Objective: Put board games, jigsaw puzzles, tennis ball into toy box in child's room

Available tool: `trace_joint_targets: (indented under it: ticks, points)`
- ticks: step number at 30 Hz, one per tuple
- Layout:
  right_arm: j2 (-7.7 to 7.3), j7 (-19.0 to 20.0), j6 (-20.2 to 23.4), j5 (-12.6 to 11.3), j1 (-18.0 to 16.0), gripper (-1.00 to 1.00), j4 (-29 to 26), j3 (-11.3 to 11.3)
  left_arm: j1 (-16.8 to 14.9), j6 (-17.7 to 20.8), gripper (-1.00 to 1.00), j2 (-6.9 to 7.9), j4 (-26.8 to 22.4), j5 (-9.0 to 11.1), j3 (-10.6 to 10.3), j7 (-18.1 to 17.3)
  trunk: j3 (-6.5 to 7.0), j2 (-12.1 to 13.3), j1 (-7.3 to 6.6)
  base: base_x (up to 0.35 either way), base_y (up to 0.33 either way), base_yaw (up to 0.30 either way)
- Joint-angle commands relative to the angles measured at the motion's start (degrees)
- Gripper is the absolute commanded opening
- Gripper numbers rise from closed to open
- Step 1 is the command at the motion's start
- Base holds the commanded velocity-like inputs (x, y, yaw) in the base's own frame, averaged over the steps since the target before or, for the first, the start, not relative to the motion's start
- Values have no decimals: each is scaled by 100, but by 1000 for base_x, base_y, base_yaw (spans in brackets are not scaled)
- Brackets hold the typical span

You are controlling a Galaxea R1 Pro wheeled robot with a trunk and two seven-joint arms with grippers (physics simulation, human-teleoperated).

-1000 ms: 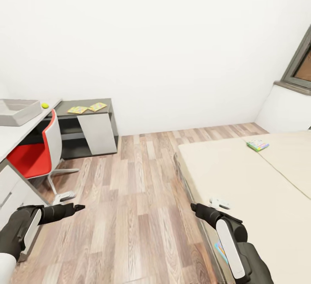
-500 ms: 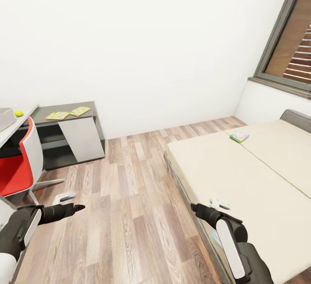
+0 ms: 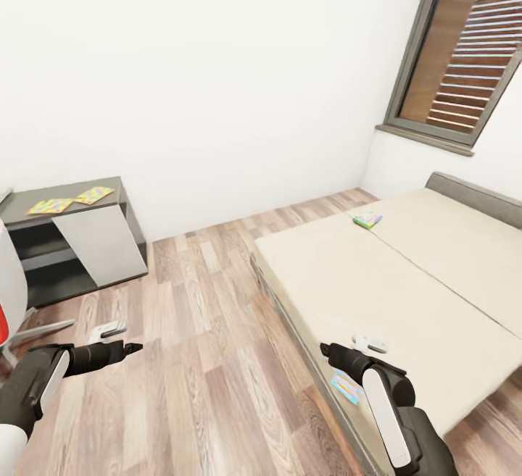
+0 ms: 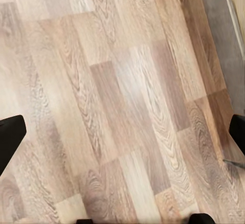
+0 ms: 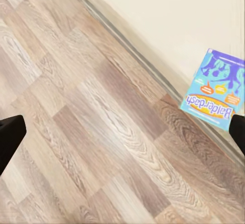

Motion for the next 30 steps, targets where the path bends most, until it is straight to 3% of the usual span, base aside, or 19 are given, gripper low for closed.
trace_joint_targets:
  ticks: [1,30]
  points:
    - [4,-48,18,-60,-6,100,-6,-5,-2,48,100,0,-5,30,11,-6,-8,-7,1,0,0,-280]
    - [10,-50,11,-59,-6,100,84,-4,-2,48,100,0,-5,30,18,-6,-8,-7,1,0,94,-280]
